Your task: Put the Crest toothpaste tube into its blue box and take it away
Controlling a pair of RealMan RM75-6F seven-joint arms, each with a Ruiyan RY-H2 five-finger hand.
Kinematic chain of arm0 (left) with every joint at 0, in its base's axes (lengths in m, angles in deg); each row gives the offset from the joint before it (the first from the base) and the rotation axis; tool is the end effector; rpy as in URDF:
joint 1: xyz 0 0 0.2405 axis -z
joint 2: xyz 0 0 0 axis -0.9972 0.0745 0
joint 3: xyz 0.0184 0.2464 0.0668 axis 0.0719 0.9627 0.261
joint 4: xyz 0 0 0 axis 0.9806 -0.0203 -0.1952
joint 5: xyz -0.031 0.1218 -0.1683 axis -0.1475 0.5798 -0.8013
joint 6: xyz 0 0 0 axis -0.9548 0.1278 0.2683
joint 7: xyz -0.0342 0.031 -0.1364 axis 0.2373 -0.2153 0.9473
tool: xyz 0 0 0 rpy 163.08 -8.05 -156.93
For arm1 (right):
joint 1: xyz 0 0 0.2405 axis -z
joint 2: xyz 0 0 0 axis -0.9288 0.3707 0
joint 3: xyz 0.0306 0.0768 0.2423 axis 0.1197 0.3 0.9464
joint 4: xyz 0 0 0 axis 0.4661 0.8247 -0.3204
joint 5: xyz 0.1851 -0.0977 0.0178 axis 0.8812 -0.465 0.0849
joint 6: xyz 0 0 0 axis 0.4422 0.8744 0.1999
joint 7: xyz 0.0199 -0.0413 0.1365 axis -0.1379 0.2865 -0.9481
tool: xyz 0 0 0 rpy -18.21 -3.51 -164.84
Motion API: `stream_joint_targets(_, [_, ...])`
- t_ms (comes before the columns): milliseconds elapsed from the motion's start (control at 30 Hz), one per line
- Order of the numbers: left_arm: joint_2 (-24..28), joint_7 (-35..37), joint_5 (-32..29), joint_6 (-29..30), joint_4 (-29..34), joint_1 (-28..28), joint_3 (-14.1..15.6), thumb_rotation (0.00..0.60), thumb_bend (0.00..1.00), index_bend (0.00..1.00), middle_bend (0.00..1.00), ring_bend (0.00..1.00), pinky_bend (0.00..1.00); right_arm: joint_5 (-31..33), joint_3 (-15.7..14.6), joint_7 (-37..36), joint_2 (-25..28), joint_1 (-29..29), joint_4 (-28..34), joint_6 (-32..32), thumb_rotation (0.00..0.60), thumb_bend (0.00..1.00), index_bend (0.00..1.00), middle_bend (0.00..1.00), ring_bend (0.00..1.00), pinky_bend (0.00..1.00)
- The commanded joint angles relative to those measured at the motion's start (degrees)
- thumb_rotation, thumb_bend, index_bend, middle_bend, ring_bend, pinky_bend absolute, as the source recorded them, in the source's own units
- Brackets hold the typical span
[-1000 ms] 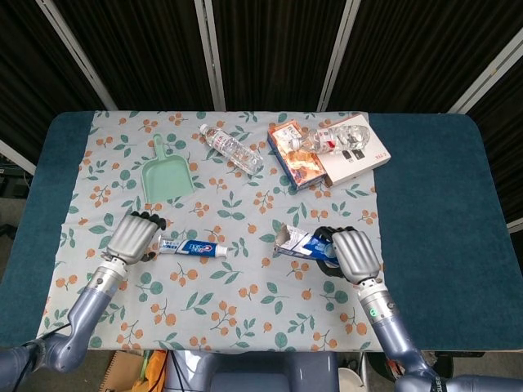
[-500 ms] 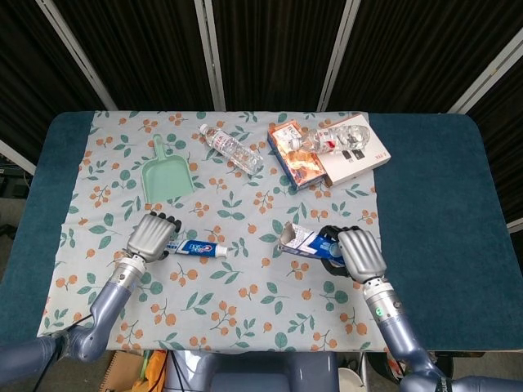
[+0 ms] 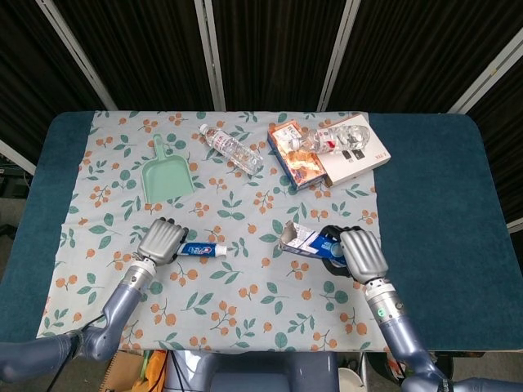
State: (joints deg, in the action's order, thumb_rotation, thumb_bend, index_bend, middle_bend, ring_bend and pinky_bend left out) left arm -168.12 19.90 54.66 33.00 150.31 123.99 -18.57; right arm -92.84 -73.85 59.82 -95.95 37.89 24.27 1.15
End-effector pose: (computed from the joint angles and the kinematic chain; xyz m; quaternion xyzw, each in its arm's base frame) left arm -0.1854 0.3225 -0.0409 -0.7914 -0.2852 -0.2550 0.4768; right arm -0.1498 -0.2717 0.0511 0.6453 -0.4757 0.4283 0.4170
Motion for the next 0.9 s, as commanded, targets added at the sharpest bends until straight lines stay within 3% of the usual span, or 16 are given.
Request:
stream_joint_targets(33, [0.03,3.42,4.97,2.97,-1.08,-0.35,0.68,0.6,0.45,0.72,0.76,0.7,0.71,-0.27,0.02,-0.52,0.35,0.35,0.4,-0.22,0.6,0.34,0.44,0.52,0.47,0.38])
stream_joint_targets(300, [6.24,12.05,15.13,7.96,1.6,1.04,-1.56,0.6,0.46,0.73,0.77,0.71,0.71,-1.95,-0.15,-2.23,1.8,1.83,2.81,-1.52,0.6,0.34,0.44,0.52,0.47,0.38])
stream_joint_targets(667, [20.04,23.12,28.4,6.25,8.79,8.07,-4.61,0.6,0.46,0.73,0.77,0.71,0.71,-2.58,-0.09,0.09,1.04,2.63,6.13,-3.71,0.6,0.34,0.44,0.52,0.47,0.38])
stream_joint_targets(900, [22.92,22.53,29.74,4.51,11.6,10.09,-5.07,0.6,0.46,0.73,0.77,0.71,0.71,-2.29,0.21,1.75,1.0,2.75,8.55,-4.6,0.6,0.34,0.44,0.51,0.47,0.38])
